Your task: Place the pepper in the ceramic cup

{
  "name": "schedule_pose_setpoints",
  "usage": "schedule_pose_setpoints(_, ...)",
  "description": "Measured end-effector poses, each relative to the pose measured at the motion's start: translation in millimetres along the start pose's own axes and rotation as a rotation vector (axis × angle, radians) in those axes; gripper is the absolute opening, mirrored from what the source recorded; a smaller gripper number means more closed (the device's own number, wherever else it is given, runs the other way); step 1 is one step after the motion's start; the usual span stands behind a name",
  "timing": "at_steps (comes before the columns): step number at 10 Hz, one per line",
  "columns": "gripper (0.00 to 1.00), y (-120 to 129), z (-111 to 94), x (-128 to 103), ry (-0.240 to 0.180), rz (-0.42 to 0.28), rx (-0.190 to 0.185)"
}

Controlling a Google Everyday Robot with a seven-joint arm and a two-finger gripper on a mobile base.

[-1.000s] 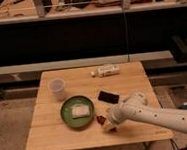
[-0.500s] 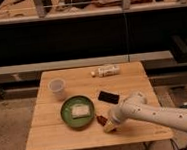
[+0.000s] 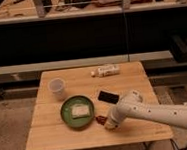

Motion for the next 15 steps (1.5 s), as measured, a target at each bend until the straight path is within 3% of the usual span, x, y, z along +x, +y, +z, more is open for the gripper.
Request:
schedule_pose_setpoints(3, 0.20, -8.7, -23.8, -23.3, -0.033, 0.032, 0.030)
schedule_pose_setpoints(6, 0.20, -32.4, -78.0, -83.4, -0.127, 0.015, 0.085)
schedule_pose_setpoints(8, 0.20, -40.7, -106.9, -124.7, -0.183, 0.002, 0.101)
schedule_pose_setpoints(11, 0.20, -33.2, -124.2, -176.3, -0.251, -0.004, 0.064)
schedule_pose_setpoints(13, 0.20, -19.9, -126.1, -218.1, -0.299, -0.016, 0.014)
schedule_pose_setpoints(15, 0.20, -14.8, -122.4, -244.8, -0.327, -0.019, -0.023)
